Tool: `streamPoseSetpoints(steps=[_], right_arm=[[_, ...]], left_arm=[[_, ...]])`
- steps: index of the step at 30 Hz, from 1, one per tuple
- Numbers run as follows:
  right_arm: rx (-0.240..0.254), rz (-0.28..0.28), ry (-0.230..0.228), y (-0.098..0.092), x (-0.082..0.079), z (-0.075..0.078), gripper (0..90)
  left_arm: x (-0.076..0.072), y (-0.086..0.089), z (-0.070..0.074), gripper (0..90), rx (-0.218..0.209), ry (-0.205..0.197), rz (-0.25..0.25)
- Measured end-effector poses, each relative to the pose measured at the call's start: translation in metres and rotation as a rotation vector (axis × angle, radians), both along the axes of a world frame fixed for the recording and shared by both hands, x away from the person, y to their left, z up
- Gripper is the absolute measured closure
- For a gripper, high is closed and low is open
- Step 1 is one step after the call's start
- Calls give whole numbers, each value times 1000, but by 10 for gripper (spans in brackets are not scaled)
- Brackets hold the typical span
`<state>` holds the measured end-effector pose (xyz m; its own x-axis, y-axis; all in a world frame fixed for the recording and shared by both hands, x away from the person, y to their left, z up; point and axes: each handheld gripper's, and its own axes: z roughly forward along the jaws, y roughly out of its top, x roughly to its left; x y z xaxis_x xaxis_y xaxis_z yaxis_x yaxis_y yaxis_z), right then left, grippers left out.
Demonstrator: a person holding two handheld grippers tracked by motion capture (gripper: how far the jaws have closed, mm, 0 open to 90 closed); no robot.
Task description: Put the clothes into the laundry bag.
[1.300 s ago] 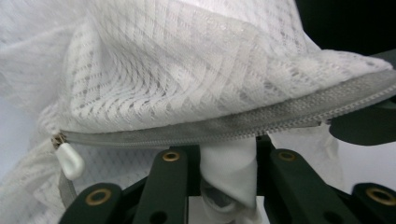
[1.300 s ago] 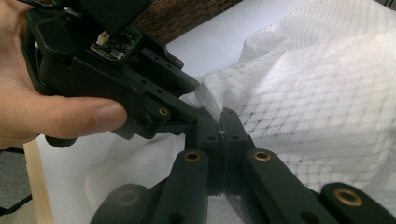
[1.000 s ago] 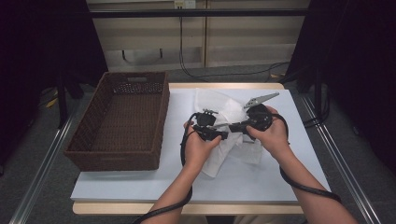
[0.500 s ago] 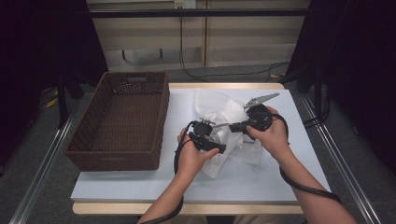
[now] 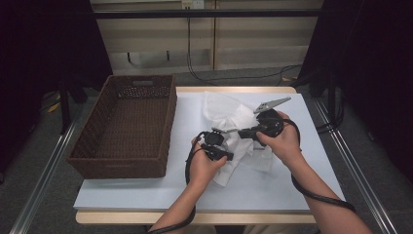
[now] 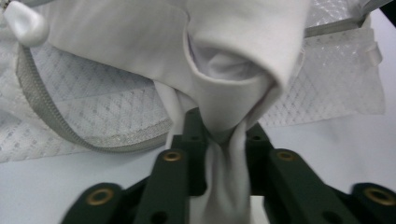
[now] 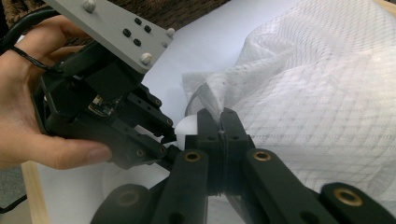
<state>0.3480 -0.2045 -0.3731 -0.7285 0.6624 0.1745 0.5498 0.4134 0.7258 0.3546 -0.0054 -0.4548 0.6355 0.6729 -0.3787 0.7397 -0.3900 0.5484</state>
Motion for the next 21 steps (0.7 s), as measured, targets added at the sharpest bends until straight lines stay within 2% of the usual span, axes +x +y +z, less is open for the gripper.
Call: streamPoseSetpoints(steps=[7, 12, 14, 15, 19, 21], right_arm=[[1, 1, -2, 0, 0, 0, 900], [2, 2, -4, 1, -1, 1, 900], [4, 4, -7, 2, -1, 2, 900], [6, 4, -7, 3, -1, 3, 900], [3, 6, -12, 2, -2, 4, 900], [6, 5, -11, 2, -2, 4, 900]], left_arm=[[0, 1, 17, 815, -77, -38, 33], [2, -1, 27, 817, -96, -68, 38], [2, -3, 28, 817, -84, -80, 37], [3, -4, 28, 817, -97, -76, 41], [4, -3, 28, 817, -94, -80, 35], [5, -2, 28, 817, -92, -78, 47]])
